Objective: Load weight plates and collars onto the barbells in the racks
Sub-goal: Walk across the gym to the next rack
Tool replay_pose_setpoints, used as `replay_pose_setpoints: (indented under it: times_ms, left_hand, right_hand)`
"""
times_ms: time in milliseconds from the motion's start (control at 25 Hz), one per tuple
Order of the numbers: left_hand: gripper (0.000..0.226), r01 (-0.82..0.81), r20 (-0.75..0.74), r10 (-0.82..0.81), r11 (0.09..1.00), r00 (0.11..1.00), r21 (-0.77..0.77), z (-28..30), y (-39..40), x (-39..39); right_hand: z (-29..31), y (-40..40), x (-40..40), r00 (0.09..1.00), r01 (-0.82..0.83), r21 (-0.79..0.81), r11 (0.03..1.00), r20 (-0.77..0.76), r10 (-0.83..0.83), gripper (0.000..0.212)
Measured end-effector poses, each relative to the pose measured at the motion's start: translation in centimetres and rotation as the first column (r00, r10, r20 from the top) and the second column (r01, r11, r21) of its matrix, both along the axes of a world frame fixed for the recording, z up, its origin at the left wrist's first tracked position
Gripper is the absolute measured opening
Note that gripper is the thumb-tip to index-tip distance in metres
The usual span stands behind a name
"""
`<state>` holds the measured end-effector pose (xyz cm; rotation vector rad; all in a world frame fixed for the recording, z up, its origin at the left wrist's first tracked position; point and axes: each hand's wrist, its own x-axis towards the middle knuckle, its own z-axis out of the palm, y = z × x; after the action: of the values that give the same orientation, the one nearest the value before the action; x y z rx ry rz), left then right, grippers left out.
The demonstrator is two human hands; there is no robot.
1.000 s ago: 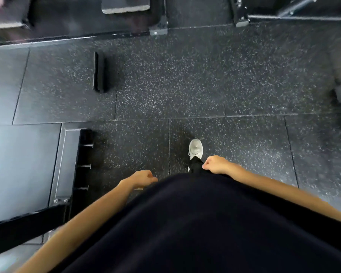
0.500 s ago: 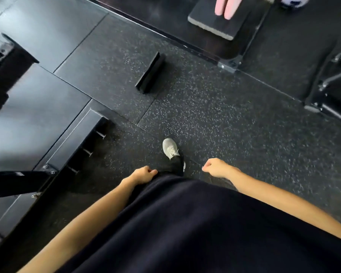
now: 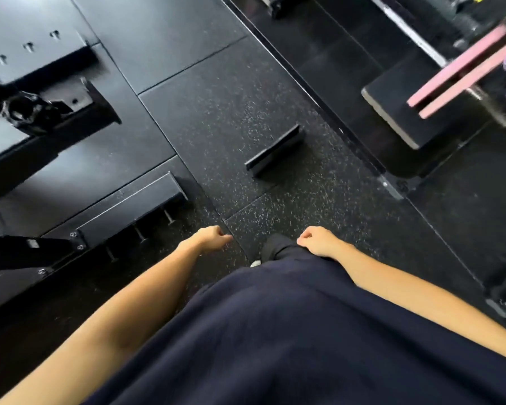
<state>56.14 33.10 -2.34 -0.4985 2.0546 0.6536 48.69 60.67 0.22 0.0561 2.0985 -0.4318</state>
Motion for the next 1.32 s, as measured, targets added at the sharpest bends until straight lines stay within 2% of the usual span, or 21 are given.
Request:
replay_pose_setpoints:
  times_ms: [240,360,600,840,1000,1120,1200,1320]
  left_hand:
    - [0.052,-0.079,0.109,0.078,0.997,0.991,0.005,-1.2,-6.3,-10.8]
    - [0.052,-0.201,0.126,0.201,0.98,0.972,-0.009,-0.9,-11.0,-17.3]
    - [0.043,-0.521,-0.067,0.519,0.853,0.852,-0.031,1.1,-20.1,-27.6]
    - [0.048,-0.518,0.05,0.517,0.855,0.855,0.008,-1.1,-31.2,-38.1]
    - [0.05,-0.486,0.048,0.485,0.874,0.873,-0.001,-0.8,-44.0,-47.3]
    - [0.049,-0.483,0.018,0.483,0.875,0.875,-0.032,0.5,-53.5,-54.1]
    - [0.052,-0.503,-0.018,0.503,0.863,0.864,-0.043,1.3,-57.9,-57.8]
    - [0.059,-0.522,-0.025,0.522,0.853,0.853,-0.012,1.5,-63.7,-64.4]
  right_hand:
    - [-2.0,-9.8,-16.3,0.967,-0.245,-0.045,0.968,0.06,0.248,0.024]
    - [-2.4,-14.7,-26.4,0.944,-0.327,-0.025,0.945,0.029,0.328,0.023]
    - [-1.8,-25.6,-41.2,0.873,-0.485,-0.029,0.874,0.037,0.486,0.027]
    - [-4.0,-39.1,-53.0,0.838,-0.536,-0.049,0.843,0.087,0.538,0.018]
    - [-4.9,-49.7,-61.5,0.83,-0.555,0.011,0.832,0.076,0.553,0.024]
    - [-3.7,-58.0,-67.8,0.852,-0.523,-0.016,0.852,0.018,0.524,0.022]
    - [-2.6,-62.3,-71.3,0.859,-0.512,-0.031,0.859,-0.045,0.51,0.022]
    - [-1.8,-68.8,-77.8,0.871,-0.491,-0.042,0.87,-0.061,0.488,0.016]
